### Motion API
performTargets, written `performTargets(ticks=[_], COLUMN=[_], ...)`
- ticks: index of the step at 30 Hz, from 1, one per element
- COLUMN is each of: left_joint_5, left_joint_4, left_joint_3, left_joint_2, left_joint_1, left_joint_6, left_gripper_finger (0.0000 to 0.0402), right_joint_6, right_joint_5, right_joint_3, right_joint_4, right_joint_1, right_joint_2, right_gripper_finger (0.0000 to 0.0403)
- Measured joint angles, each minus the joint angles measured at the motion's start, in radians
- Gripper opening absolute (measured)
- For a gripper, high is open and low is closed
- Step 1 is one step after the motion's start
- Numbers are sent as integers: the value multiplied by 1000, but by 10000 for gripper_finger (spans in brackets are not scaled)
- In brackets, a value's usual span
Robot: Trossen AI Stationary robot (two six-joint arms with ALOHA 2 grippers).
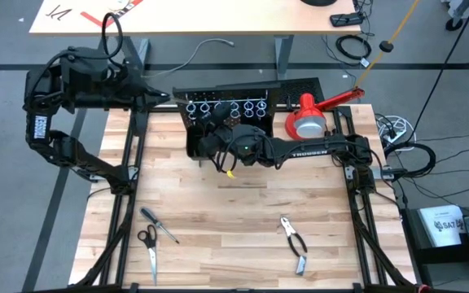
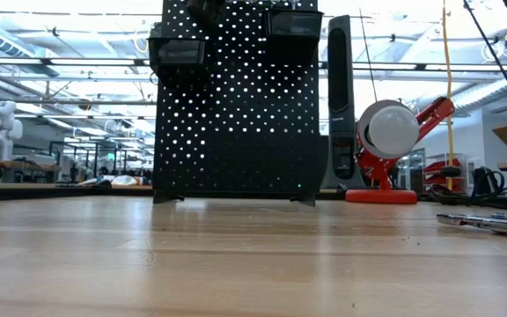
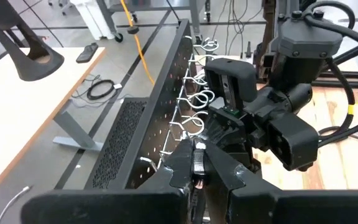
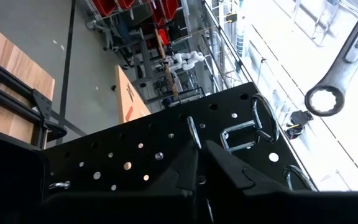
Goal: Hang tools onto peg board
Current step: Hang the wrench on the pegboard
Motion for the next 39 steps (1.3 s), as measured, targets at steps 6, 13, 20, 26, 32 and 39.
performTargets(ticks=[6,13,20,26,32,39], left_joint_5=[7,8,8,14,14,15], left_joint_4=[-1,-2,-3,-5,-5,-6], left_joint_3=[-1,-1,-1,-1,-1,-1], left_joint_2=[1,1,1,1,1,1], left_joint_1=[0,0,0,0,0,0], left_joint_6=[0,-2,-2,-10,-10,-11], left_gripper_finger=[22,22,22,22,22,22], right_joint_6=[-18,-28,-28,-41,-75,-136], right_joint_5=[2,-3,-8,-8,0,6], right_joint_3=[0,-1,-2,-2,-2,-2], right_joint_4=[7,-1,-4,-1,2,18], right_joint_1=[9,25,30,41,52,68], right_joint_2=[0,0,1,2,2,2], right_gripper_finger=[37,72,125,161,179,180])
